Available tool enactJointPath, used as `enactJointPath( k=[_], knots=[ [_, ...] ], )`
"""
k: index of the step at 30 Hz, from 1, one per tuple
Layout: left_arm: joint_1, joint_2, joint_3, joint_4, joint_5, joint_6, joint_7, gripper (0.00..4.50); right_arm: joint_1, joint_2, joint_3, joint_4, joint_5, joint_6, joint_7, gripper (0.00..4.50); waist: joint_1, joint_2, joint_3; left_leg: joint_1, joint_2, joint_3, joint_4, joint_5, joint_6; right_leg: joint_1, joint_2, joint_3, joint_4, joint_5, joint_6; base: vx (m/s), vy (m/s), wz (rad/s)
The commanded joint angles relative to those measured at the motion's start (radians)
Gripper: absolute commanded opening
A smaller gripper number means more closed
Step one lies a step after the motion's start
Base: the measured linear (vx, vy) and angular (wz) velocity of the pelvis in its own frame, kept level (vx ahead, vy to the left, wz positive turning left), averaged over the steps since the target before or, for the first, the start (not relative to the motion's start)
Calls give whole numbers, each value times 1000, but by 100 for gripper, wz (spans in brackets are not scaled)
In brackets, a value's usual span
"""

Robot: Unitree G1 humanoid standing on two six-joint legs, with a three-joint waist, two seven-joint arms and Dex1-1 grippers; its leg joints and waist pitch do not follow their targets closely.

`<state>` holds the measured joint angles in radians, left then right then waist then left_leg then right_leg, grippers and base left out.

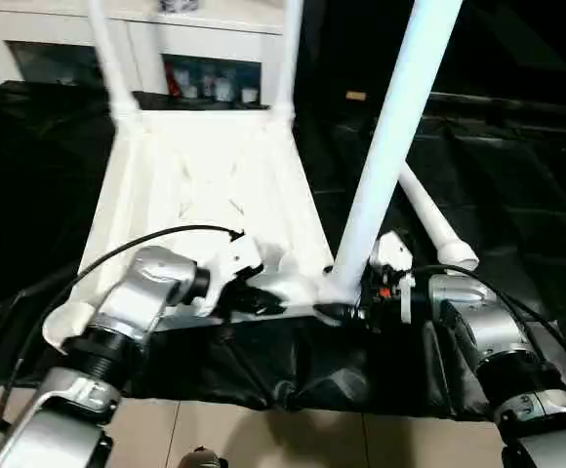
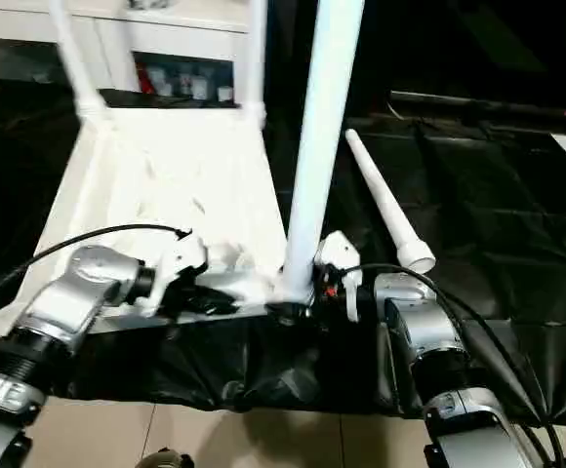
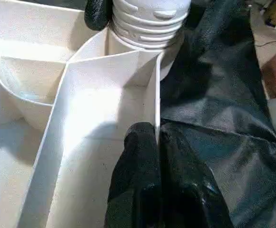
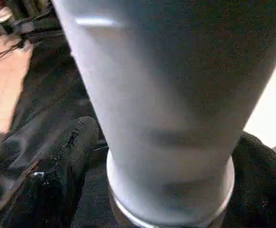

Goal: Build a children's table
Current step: Rotate leg to tighten

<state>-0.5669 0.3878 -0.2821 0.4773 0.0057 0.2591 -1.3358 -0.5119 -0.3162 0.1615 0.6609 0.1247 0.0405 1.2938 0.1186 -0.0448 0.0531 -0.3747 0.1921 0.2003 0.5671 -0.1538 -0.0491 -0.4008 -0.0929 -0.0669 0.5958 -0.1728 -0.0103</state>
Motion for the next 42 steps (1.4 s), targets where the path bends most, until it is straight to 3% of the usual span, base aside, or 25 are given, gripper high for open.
enactJointPath(
  k=[1, 6, 7, 13, 17, 19, 20, 24, 26, 28, 32, 36, 38, 39, 42],
  knots=[
    [-40, -31, -33, -21, -35, -21, -34, 0, 13, 21, 67, -21, -13, 22, 55, 369, -2, -3, -62, 23, 49, -17, -66, -284, 16, 36, -59, 43, -66, -267, -206, 0, 0, 0],
    [-45, -24, -38, -9, -32, -27, -56, 0, 17, 23, 76, -21, -19, 9, 63, 346, 1, -1, -64, 22, 48, -16, -63, -257, 24, 37, -59, 42, -63, -241, -211, 0, 0, 0],
    [-45, -25, -38, -8, -31, -29, -55, 0, 17, 28, 74, -20, -19, 5, 56, 323, 3, 4, -64, 22, 48, -17, -64, -260, 21, 37, -60, 42, -62, -242, -212, 0, 0, 0],
    [-40, -49, -16, -11, -31, -18, 7, 0, 29, 63, 51, -18, -8, 15, -14, 286, 6, 4, -62, 24, 48, -18, -67, -288, 9, 36, -60, 43, -67, -271, -207, 0, 0, 0],
    [-59, -128, 36, 13, 9, 21, 243, 0, 6, 154, -19, 86, -44, 1, -325, 278, -8, -1, -55, 28, 46, -26, -72, -351, -25, 30, -68, 42, -81, -406, -172, 0, 0, 0],
    [-63, -142, 42, 16, 19, 28, 286, 0, -6, 182, -38, 117, -46, 8, -403, 278, -18, -1, -52, 32, 44, -31, -73, -389, -42, 24, -70, 39, -92, -502, -143, -34, 5, -4],
    [-69, -165, 52, 17, 24, 40, 333, 0, -15, 201, -50, 136, -46, 13, -452, 278, -29, -4, -54, 27, 43, -37, -74, -402, -43, 30, -72, 35, -98, -553, -115, 0, 0, 0],
    [-78, -264, 72, 6, 40, 87, 497, 0, -51, 283, -86, 209, -52, -2, -646, 278, -38, -5, -52, 31, 40, -37, -71, -423, -34, 20, -71, 35, -109, -577, -101, 0, 0, 0],
    [-75, -279, 68, 0, 37, 91, 504, 0, -56, 302, -92, 217, -47, -8, -666, 332, -41, -5, -54, 26, 39, -38, -73, -417, -31, 24, -68, 32, -108, -569, -95, 0, 0, 0],
    [-69, -290, 55, -3, 40, 81, 500, 0, -66, 333, -109, 223, -37, -10, -676, 349, -40, -1, -55, 29, 39, -36, -72, -419, -22, 19, -66, 36, -107, -535, -101, 0, 0, 0],
    [-66, -266, 46, -1, 40, 53, 460, 0, -77, 326, -110, 222, -42, -17, -659, 398, -41, -1, -56, 26, 40, -32, -73, -402, -12, 22, -63, 39, -100, -467, -122, 0, 0, 0],
    [-54, -220, 31, -18, 23, 23, 362, 0, -80, 285, -96, 210, -35, -22, -582, 406, -45, -1, -58, 20, 40, -32, -74, -385, -7, 28, -62, 40, -94, -434, -131, 0, 0, 0],
    [-48, -197, 22, -28, 12, 16, 308, 0, -77, 261, -88, 193, -27, -18, -526, 406, -43, -1, -58, 23, 39, -29, -72, -384, 0, 26, -62, 40, -95, -426, -137, 0, 0, 0],
    [-38, -160, 8, -45, -7, 12, 226, 0, -68, 221, -77, 164, -21, -12, -434, 406, -43, 0, -60, 22, 40, -29, -72, -374, 5, 28, -62, 42, -93, -411, -144, 0, 0, 0],
    [-32, -116, -11, -58, -23, 0, 127, 0, -51, 165, -54, 115, -4, 13, -296, 406, -37, 3, -64, 22, 45, -22, -67, -307, 25, 32, -56, 45, -73, -257, -194, 0, 0, 0]
  ],
)
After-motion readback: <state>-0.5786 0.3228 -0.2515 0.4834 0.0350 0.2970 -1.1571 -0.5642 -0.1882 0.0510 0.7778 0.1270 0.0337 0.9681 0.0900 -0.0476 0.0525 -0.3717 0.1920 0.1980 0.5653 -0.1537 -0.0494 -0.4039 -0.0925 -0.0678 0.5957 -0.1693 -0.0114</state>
